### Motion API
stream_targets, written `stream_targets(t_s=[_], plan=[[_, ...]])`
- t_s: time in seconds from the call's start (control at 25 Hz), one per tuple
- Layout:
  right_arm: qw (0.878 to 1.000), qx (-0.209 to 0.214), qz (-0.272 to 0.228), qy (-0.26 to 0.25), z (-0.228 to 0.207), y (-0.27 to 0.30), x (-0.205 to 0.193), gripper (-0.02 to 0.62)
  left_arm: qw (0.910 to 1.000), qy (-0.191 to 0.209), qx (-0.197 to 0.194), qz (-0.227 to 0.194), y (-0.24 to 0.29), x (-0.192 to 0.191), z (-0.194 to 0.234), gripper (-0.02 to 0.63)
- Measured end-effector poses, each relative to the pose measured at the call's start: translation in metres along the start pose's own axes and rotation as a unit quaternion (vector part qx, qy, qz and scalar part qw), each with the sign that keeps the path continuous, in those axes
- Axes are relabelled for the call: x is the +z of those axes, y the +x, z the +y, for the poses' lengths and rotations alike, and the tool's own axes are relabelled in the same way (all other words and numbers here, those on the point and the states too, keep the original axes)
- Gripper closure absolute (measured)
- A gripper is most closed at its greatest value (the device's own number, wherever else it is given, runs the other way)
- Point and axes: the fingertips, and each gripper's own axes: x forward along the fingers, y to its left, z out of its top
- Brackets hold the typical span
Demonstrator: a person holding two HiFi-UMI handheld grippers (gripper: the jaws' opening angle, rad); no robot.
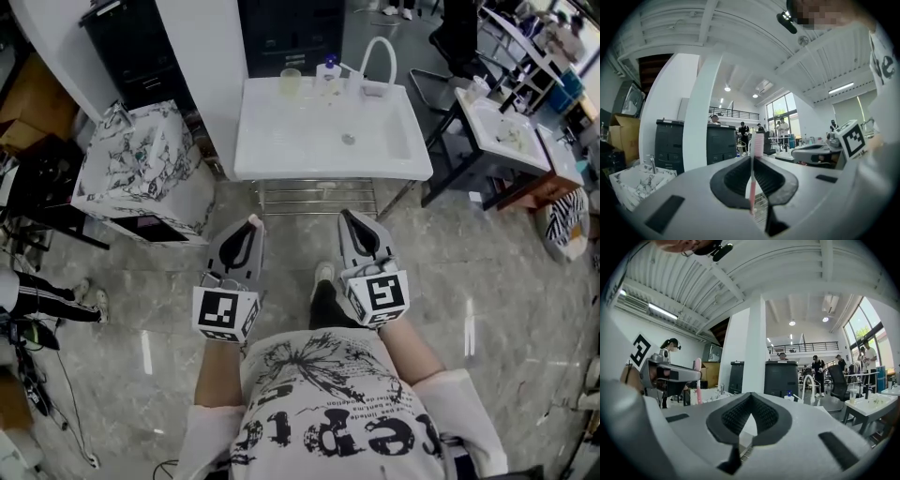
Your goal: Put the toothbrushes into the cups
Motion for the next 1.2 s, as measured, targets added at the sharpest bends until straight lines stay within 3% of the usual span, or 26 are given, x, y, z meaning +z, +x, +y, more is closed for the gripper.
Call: stream_targets(t_s=[0.12,0.56,0.88,1.2], plan=[[1.000,0.008,-0.002,0.003,-0.033,0.035,0.000,0.604,0.9999,0.014,0.006,0.001,0.045,0.004,0.006,0.581],[0.999,0.025,-0.013,0.017,-0.171,0.169,0.009,0.604,0.9995,0.008,0.029,0.000,0.226,0.012,0.034,0.581],[0.999,0.041,0.000,0.016,-0.212,0.232,-0.005,0.604,0.9993,0.019,0.031,-0.003,0.303,0.017,0.054,0.581],[0.999,0.045,0.019,0.017,-0.234,0.303,-0.025,0.604,0.9995,0.011,0.029,-0.002,0.375,-0.004,0.107,0.581]])
